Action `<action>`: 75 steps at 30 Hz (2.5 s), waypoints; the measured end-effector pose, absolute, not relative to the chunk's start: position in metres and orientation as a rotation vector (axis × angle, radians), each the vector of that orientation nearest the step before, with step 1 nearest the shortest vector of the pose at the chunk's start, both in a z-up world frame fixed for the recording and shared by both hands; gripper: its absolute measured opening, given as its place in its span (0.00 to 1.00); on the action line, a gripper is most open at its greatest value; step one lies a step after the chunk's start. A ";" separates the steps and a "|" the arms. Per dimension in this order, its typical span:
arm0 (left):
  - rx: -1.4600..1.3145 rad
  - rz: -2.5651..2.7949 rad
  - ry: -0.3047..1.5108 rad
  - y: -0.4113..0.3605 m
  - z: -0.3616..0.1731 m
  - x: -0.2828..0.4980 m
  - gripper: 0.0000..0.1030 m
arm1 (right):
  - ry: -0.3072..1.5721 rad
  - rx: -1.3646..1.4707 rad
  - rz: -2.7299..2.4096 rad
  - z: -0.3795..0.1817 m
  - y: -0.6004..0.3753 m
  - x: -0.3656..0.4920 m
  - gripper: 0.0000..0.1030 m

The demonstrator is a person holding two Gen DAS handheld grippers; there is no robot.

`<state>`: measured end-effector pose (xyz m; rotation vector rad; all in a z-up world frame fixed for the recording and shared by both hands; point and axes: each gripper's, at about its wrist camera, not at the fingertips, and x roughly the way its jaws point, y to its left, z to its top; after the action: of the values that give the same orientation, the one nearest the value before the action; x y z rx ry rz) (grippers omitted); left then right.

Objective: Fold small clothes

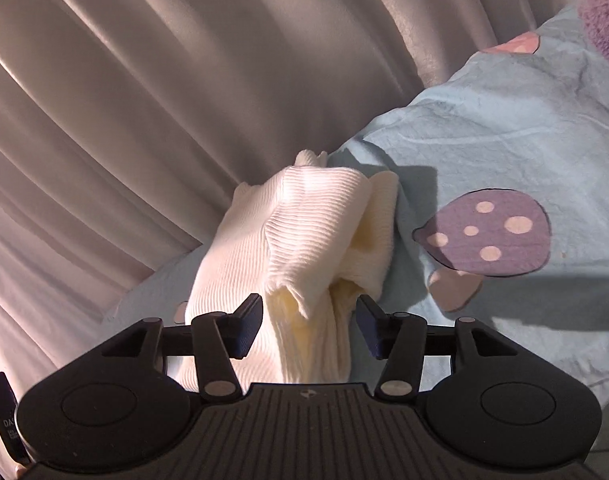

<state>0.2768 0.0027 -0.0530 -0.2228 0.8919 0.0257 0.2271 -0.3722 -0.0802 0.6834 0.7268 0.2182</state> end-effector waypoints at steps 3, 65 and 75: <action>-0.228 -0.070 0.875 -0.014 -0.047 0.289 0.82 | 0.749 0.688 0.202 -0.085 -0.365 0.256 0.42; -0.433 -0.009 0.856 0.079 -0.039 0.281 0.51 | 0.759 0.478 0.332 -0.060 -0.272 0.256 0.40; -0.362 0.149 0.790 0.041 -0.046 0.312 0.62 | 0.619 0.339 0.133 -0.010 -0.212 0.285 0.37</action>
<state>0.3120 0.0408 -0.0458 -0.3618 0.7899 0.1495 0.2848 -0.2125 -0.0100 0.3385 0.6193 0.1332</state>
